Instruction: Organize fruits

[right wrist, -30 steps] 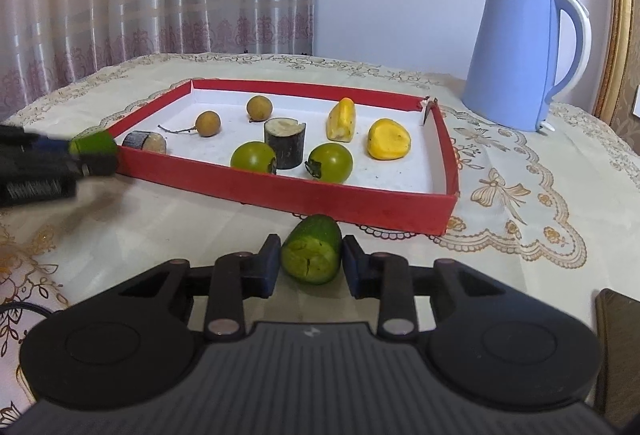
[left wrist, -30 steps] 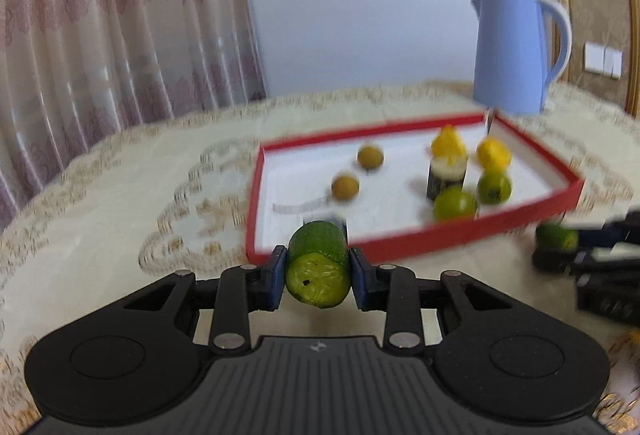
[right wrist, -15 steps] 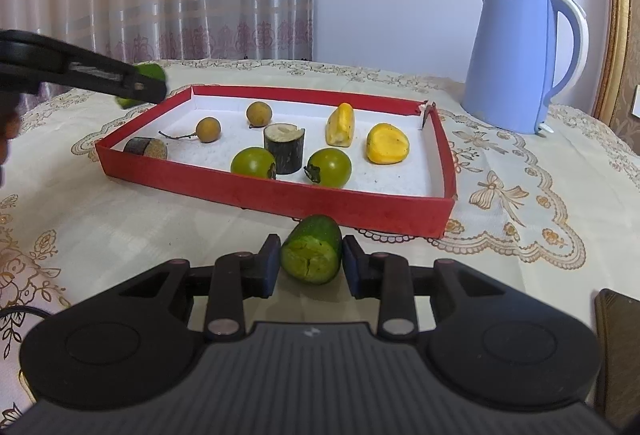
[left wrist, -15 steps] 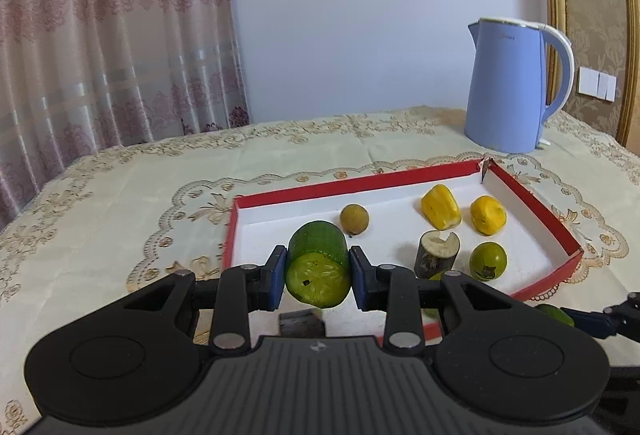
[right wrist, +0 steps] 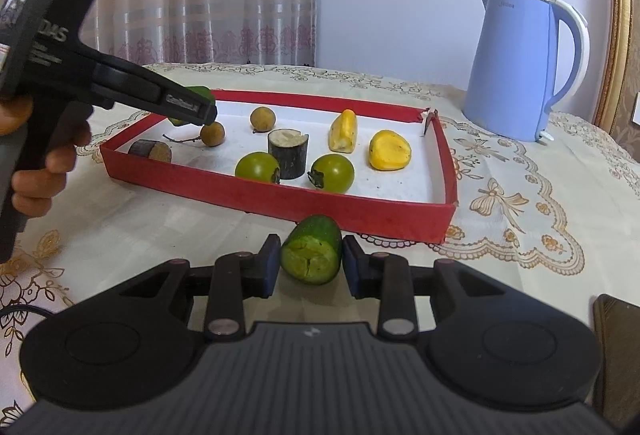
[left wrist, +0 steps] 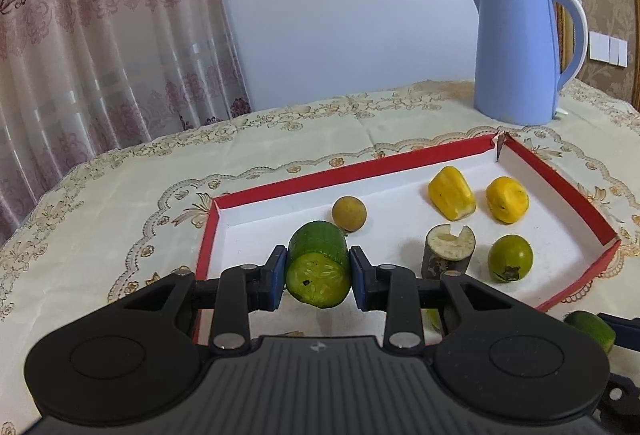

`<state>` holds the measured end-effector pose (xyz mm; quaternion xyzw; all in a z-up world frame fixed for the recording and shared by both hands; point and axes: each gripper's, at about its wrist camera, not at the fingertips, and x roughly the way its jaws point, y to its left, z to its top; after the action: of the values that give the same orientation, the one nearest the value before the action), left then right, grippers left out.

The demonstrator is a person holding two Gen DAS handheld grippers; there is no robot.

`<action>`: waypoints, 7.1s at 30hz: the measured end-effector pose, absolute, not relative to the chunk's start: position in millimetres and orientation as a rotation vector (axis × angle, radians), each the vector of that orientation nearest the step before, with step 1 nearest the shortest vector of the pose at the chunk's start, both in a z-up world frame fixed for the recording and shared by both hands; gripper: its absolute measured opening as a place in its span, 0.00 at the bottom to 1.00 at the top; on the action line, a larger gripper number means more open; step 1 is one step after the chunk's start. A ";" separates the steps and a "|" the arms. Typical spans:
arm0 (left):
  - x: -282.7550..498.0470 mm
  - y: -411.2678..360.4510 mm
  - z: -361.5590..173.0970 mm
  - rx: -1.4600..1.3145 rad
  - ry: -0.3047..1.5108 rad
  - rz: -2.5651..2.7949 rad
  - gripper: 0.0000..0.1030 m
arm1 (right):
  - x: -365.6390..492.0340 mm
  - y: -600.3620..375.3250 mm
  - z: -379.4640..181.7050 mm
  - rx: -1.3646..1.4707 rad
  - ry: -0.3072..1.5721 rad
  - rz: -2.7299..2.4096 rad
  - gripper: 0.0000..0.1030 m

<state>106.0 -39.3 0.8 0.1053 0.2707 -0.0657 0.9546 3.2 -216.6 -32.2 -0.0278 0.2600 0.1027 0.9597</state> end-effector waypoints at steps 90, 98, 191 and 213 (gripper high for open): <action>137.4 -33.1 -22.3 0.247 0.528 -0.029 0.75 | 141.5 -235.4 -18.4 0.056 0.451 0.274 0.30; 136.9 -32.5 -21.7 0.245 0.529 -0.033 0.76 | 144.9 -229.7 -19.1 0.033 0.452 0.288 0.30; 88.6 0.2 -18.1 0.119 0.575 -0.025 0.96 | 15.6 -225.0 -17.6 0.049 0.366 0.237 1.00; 68.8 8.6 -15.7 0.092 0.573 -0.035 0.97 | 14.8 -202.4 -31.3 -0.090 0.531 0.221 1.00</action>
<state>68.8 8.6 -15.7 0.0453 0.2824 -0.0172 0.9581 14.8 -202.4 -31.3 -0.0444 0.2619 0.1088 0.9579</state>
